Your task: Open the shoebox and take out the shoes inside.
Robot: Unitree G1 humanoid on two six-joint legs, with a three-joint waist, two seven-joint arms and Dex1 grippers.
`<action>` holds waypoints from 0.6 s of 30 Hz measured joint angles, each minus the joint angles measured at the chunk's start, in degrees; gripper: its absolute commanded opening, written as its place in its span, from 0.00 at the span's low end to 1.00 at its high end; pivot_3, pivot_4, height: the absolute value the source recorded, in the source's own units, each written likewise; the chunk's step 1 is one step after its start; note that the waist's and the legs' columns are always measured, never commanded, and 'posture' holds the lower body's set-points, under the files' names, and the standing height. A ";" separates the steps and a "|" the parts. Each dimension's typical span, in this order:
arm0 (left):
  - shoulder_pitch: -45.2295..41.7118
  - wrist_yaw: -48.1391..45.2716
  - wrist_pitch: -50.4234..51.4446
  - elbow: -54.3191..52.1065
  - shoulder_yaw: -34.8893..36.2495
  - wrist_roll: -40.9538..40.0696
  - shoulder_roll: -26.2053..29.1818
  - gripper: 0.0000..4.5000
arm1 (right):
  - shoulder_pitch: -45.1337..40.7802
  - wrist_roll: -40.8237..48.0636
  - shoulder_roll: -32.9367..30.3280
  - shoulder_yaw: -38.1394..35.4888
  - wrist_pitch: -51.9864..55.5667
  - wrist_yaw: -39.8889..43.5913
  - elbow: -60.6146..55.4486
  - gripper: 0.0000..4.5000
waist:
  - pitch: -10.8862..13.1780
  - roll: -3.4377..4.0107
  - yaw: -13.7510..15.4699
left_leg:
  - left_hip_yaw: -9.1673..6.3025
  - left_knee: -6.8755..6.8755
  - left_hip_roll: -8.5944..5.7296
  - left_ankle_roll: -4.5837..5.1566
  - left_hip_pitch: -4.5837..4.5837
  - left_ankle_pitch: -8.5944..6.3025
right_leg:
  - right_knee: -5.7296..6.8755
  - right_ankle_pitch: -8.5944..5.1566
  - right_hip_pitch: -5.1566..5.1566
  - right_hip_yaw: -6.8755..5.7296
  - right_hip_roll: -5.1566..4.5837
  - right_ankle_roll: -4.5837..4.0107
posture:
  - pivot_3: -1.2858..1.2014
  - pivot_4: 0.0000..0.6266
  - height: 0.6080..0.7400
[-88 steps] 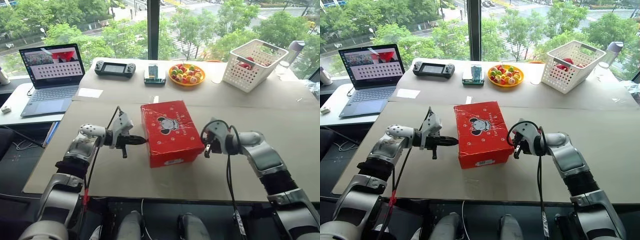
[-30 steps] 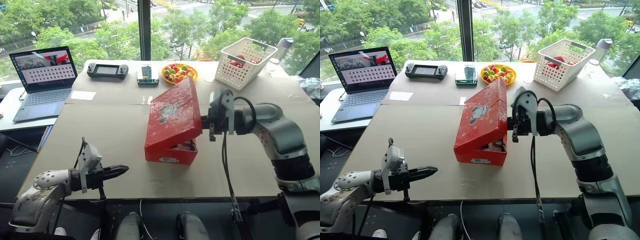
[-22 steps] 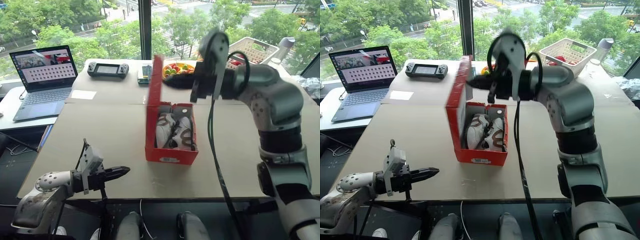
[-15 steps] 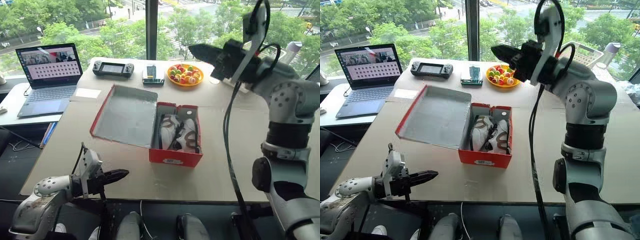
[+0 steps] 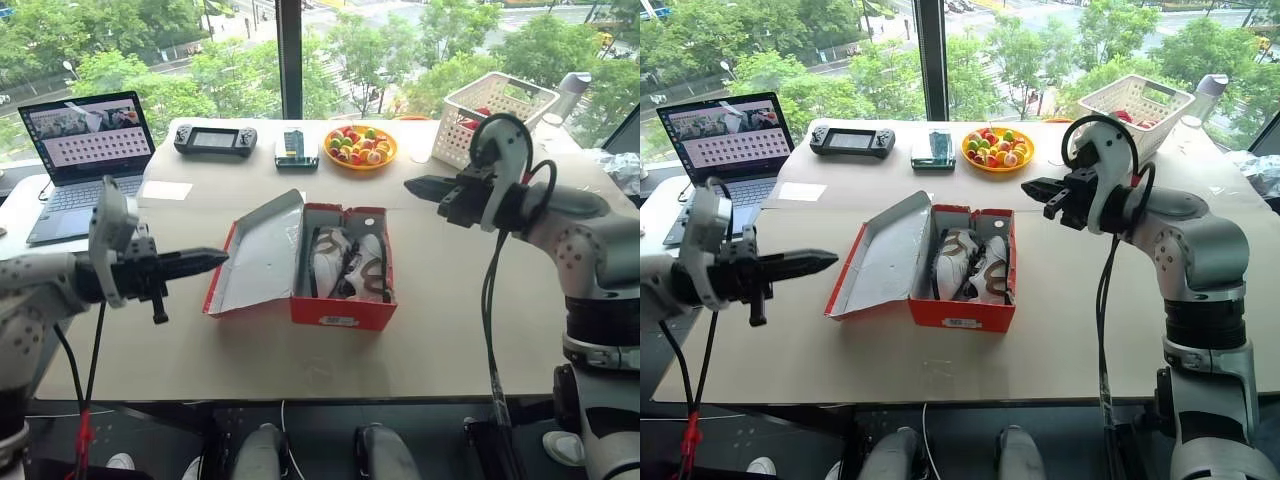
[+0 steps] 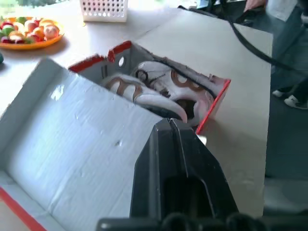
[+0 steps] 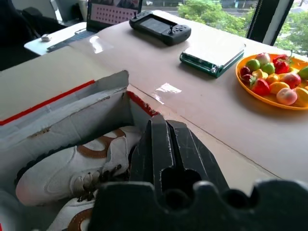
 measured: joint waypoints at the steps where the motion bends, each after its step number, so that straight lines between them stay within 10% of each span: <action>1: -2.45 -1.64 -1.12 2.74 -2.01 1.52 0.12 0.00 | -0.26 0.01 0.09 1.27 0.52 0.16 -1.18 0.01 | 0.00 0.00 -0.04 | 0.10 0.00 -0.02 0.00 0.00 0.00 | 0.02 0.01 0.00 -0.01 0.03 -0.01 | 0.52 0.24 0.98; 8: -16.65 -14.44 -13.88 26.61 -17.61 15.94 -5.46 0.00 | -2.58 -3.30 6.22 12.61 6.80 -4.11 -3.37 0.01 | 0.01 -0.02 0.21 | 0.20 0.04 0.02 -0.02 -0.13 0.02 | 0.25 0.02 -0.10 -0.08 0.10 -0.34 | 0.52 0.24 0.98; 18: -20.04 -19.27 -19.53 34.08 -20.46 21.73 -10.82 0.00 | -2.54 -7.88 3.49 16.47 11.44 -6.51 -5.46 0.78 | 0.05 -0.09 0.33 | 0.13 0.13 0.01 0.01 -0.24 0.01 | 0.28 0.02 -0.13 -0.13 0.05 -0.31 | 0.52 0.24 0.98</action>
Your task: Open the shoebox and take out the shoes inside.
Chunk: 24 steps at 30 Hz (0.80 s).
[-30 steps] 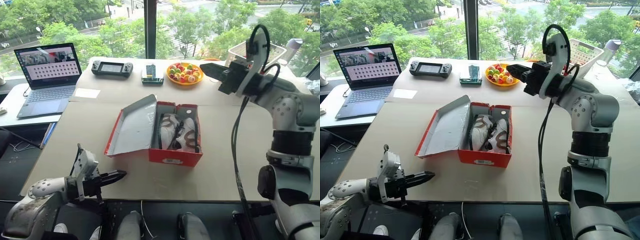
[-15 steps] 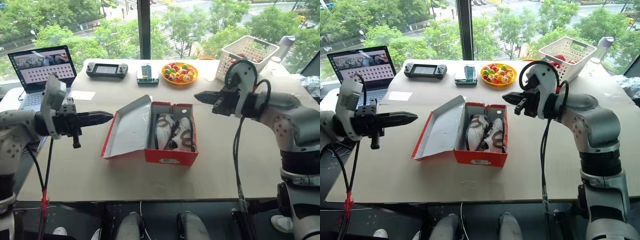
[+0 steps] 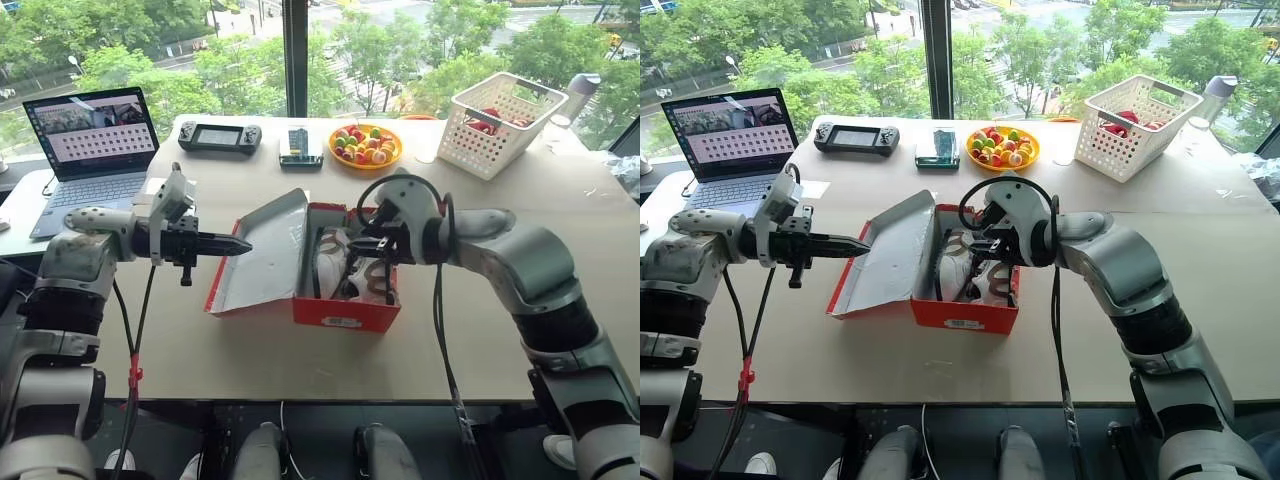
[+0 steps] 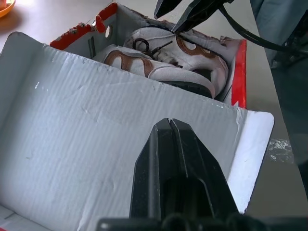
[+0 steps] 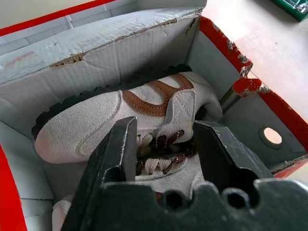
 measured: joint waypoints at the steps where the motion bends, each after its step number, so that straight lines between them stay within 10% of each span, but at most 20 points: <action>1: -0.01 -0.07 -0.16 0.34 0.00 0.45 -0.41 0.00 | 0.00 -0.29 -0.41 0.04 0.22 0.00 0.00 0.85 | 0.00 0.00 -0.03 | 0.00 0.00 0.00 0.00 0.00 0.00 | 0.00 0.00 0.00 0.00 0.00 0.00 | 0.52 0.24 0.98; 3: -0.08 -0.29 -0.24 0.46 -0.06 1.18 -0.95 0.00 | -0.11 -1.40 -1.52 0.58 0.27 -0.01 0.26 1.00 | 0.00 0.00 -0.15 | 0.01 0.00 0.00 0.00 0.00 0.00 | 0.00 0.00 -0.01 0.01 0.01 0.00 | 0.52 0.24 0.98; 24: 0.86 0.78 -2.07 1.28 0.44 2.49 -3.13 0.00 | -4.44 -7.01 1.49 3.56 -2.53 6.56 20.48 1.00 | -0.01 -0.01 -0.01 | -0.03 0.08 0.00 0.01 0.06 0.00 | 0.08 -0.01 0.08 -0.02 0.01 0.02 | 0.52 0.24 0.98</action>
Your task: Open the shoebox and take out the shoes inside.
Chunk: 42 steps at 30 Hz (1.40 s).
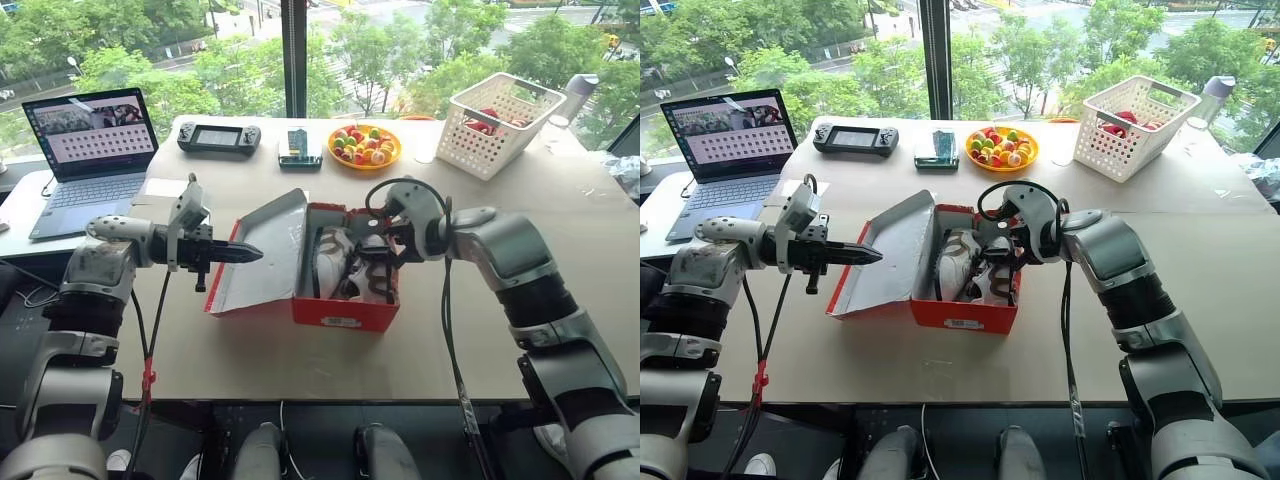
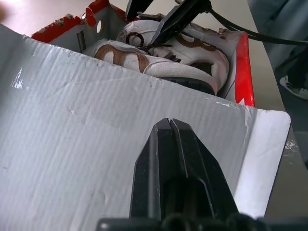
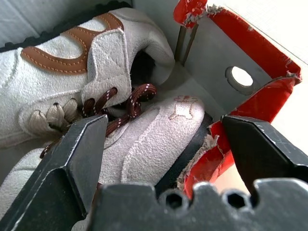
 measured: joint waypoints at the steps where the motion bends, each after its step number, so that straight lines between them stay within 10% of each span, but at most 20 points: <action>1: 0.00 0.25 -0.06 -0.01 0.16 0.01 0.00 0.00 | -0.01 -0.22 -0.05 0.37 0.00 0.55 -0.19 1.00 | 0.00 0.00 -0.01 | 0.00 0.00 0.00 0.00 0.00 0.00 | 0.00 0.00 0.00 0.00 0.00 0.00 | 0.52 0.24 0.98; 15: 0.18 1.30 -0.34 -0.97 0.86 0.42 -0.25 0.00 | -1.72 -4.00 1.98 -1.07 -2.04 0.57 4.28 0.08 | -0.05 -0.06 -0.08 | 0.00 0.00 0.00 0.00 0.05 0.00 | 0.02 0.00 0.05 -0.01 0.00 0.00 | 0.52 0.24 0.98; 40: 0.36 2.12 -1.06 0.21 0.97 1.93 -1.37 0.00 | -1.91 -2.16 -1.03 -1.41 8.10 1.65 -11.32 0.08 | -0.04 -0.06 0.07 | 0.01 0.01 -0.03 0.00 -0.02 0.00 | 0.03 0.00 -0.02 -0.03 -0.05 0.00 | 0.52 0.24 0.98; 42: 0.50 2.14 -1.06 0.21 0.98 1.94 -1.38 0.00 | 0.72 -2.25 -1.18 -0.40 8.06 1.47 -11.08 0.19 | -0.04 -0.06 -0.03 | 0.01 0.01 -0.03 0.00 -0.02 0.00 | 0.05 0.00 -0.03 -0.01 -0.05 0.00 | 0.52 0.24 0.98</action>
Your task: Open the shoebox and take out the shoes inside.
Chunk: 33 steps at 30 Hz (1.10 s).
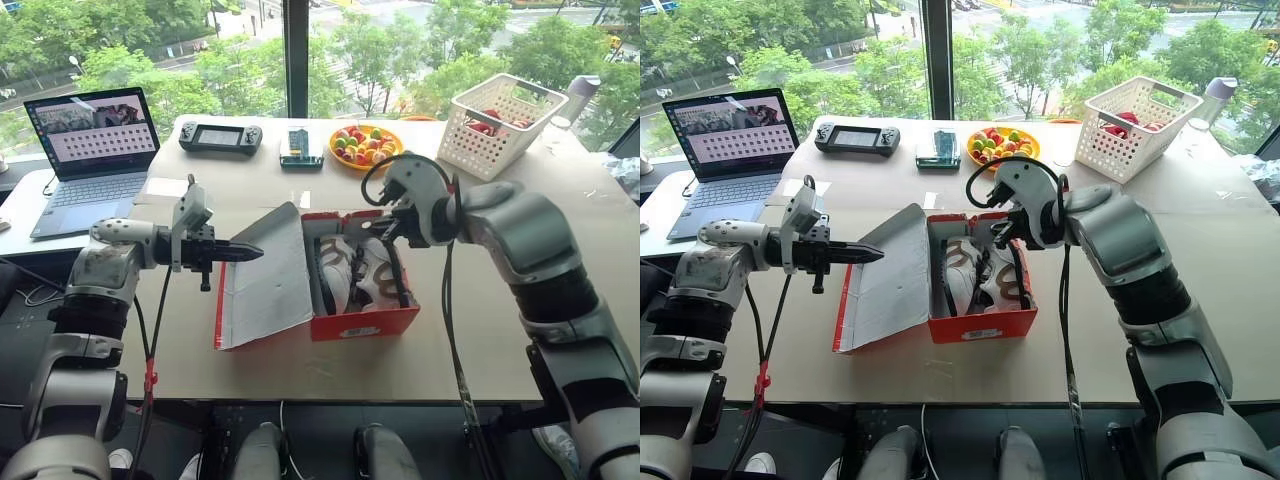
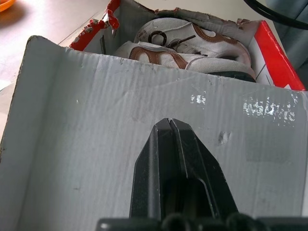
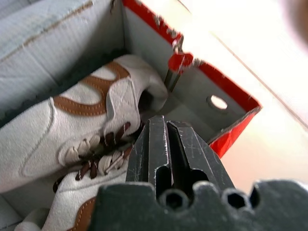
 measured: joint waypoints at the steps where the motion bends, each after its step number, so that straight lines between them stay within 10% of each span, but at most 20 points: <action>1: 0.13 0.01 0.00 -0.04 0.00 0.00 -0.03 0.00 | 0.40 -0.08 0.00 0.44 -0.47 -0.18 0.26 0.22 | 0.00 0.00 -0.03 | 0.00 0.00 0.00 0.00 0.00 0.00 | 0.01 0.00 -0.01 0.00 0.00 0.00 | 0.52 0.24 0.98; 8: 0.78 0.02 0.02 -0.23 -0.01 0.01 -0.51 0.00 | 0.21 -1.18 -1.42 1.27 -3.12 -0.55 2.24 0.77 | 0.00 0.00 -0.21 | 0.00 0.00 0.01 0.00 0.01 0.00 | 0.01 0.00 -0.01 0.00 0.02 0.00 | 0.52 0.24 0.98; 29: 1.35 1.39 -1.00 -0.04 0.00 0.48 -1.13 0.00 | 0.74 0.22 2.16 -2.49 1.36 -1.82 3.96 0.77 | -0.03 -0.04 -0.09 | -0.01 0.02 0.01 0.00 0.09 0.00 | 0.01 0.00 0.09 -0.01 0.01 0.00 | 0.52 0.24 0.98; 33: 1.16 1.71 -1.10 0.10 0.00 0.48 -1.36 0.00 | 0.74 -0.04 2.31 -3.29 0.51 -2.13 6.60 0.52 | -0.04 -0.05 -0.26 | -0.01 0.02 0.02 0.00 0.13 0.00 | 0.02 0.00 0.10 0.00 0.02 0.00 | 0.52 0.24 0.98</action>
